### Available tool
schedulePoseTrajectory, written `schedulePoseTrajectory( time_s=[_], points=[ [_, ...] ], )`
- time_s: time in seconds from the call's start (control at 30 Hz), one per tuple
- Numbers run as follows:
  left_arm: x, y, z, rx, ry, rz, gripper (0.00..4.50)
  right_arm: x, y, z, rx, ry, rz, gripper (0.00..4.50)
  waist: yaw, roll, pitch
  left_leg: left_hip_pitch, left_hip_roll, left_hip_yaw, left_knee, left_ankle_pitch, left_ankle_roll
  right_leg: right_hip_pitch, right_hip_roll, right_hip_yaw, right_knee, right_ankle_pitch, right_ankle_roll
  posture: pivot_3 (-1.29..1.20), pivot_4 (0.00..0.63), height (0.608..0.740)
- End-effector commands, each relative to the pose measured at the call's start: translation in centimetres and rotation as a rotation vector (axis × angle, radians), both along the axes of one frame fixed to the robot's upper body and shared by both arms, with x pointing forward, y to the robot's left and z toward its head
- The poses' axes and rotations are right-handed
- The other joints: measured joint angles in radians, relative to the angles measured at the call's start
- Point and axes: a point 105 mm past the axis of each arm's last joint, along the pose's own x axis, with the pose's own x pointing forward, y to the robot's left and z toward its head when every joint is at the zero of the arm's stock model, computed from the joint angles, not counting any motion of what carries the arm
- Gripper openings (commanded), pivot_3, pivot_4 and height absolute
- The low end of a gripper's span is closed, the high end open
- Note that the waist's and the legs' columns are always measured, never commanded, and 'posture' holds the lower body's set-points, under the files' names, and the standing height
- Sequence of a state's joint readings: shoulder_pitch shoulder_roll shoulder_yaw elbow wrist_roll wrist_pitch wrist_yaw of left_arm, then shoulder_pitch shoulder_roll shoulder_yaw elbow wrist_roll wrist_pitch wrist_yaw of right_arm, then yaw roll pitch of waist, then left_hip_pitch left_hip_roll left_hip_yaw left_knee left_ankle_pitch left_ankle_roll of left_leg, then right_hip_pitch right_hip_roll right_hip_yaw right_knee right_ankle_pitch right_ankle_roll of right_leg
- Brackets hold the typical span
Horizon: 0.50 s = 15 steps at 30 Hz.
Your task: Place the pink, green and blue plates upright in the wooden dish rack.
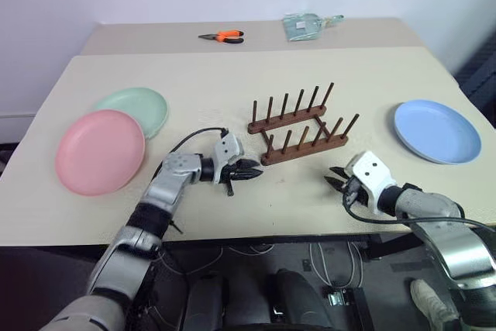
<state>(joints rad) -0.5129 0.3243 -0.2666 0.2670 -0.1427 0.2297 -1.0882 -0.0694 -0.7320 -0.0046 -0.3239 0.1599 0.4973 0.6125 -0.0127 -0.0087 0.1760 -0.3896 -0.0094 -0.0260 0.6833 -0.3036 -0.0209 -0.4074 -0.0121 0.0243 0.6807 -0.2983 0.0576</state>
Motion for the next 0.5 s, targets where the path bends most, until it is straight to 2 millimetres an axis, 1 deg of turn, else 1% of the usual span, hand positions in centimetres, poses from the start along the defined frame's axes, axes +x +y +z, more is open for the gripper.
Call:
schedulePoseTrajectory(
  time_s=[0.03,0.17,0.2,0.23,0.3,0.4,0.5],
  points=[
    [-2.0,-2.9,1.5,0.001,-0.035,-0.055,0.57,1.5,-0.4,-0.2,-0.08,-0.023,-0.029,0.05,0.005,0.0,0.0,0.0,0.0,0.0,0.0,0.0,0.0,0.0,0.0,0.0,0.0,0.0,0.0,0.0,0.15,0.74],
    [-1.6,-5.1,1.7,0.002,-0.062,0.031,0.57,3.8,-1.1,-0.7,-0.106,-0.031,-0.102,0.05,0.018,0.0,0.0,0.0,-0.001,0.0,0.001,0.0,0.0,0.001,0.0,0.0,0.0,0.0,0.0,0.0,0.15,0.74],
    [-1.1,-5.4,1.7,0.001,-0.064,0.071,0.57,4.2,-1.1,-0.7,-0.112,-0.036,-0.108,0.05,0.018,0.0,0.0,0.0,-0.001,0.0,0.001,0.0,0.0,0.001,0.0,0.0,0.0,0.001,0.001,0.0,0.15,0.74],
    [-0.3,-5.5,1.5,0.006,-0.057,0.132,0.57,4.7,-1.0,-0.7,-0.118,-0.048,-0.103,0.05,0.019,0.0,0.0,0.0,-0.001,0.0,0.001,0.0,0.0,0.001,0.0,0.0,0.0,0.001,0.001,0.0,0.15,0.74],
    [1.1,-5.4,1.2,0.02,-0.061,0.23,0.57,5.7,-0.7,-0.6,-0.119,-0.074,-0.106,0.05,0.018,0.0,0.0,0.0,-0.001,0.0,0.001,0.0,0.0,0.001,0.0,0.0,0.0,0.001,0.001,0.0,0.15,0.74],
    [3.5,-4.2,0.8,0.053,-0.113,0.377,0.57,7.4,-0.4,-0.3,-0.123,-0.111,-0.122,0.05,0.01,0.0,0.0,0.001,0.0,0.0,0.001,0.0,0.0,0.001,0.001,0.0,0.001,0.001,0.001,0.0,0.15,0.74],
    [4.8,-3.8,0.7,0.076,-0.153,0.428,0.57,8.6,-0.4,-0.1,-0.128,-0.136,-0.136,0.05,0.002,0.0,0.0,0.002,-0.001,0.0,0.001,0.0,0.0,0.001,0.0,0.0,0.002,0.001,0.001,0.0,0.15,0.74]
  ],
)
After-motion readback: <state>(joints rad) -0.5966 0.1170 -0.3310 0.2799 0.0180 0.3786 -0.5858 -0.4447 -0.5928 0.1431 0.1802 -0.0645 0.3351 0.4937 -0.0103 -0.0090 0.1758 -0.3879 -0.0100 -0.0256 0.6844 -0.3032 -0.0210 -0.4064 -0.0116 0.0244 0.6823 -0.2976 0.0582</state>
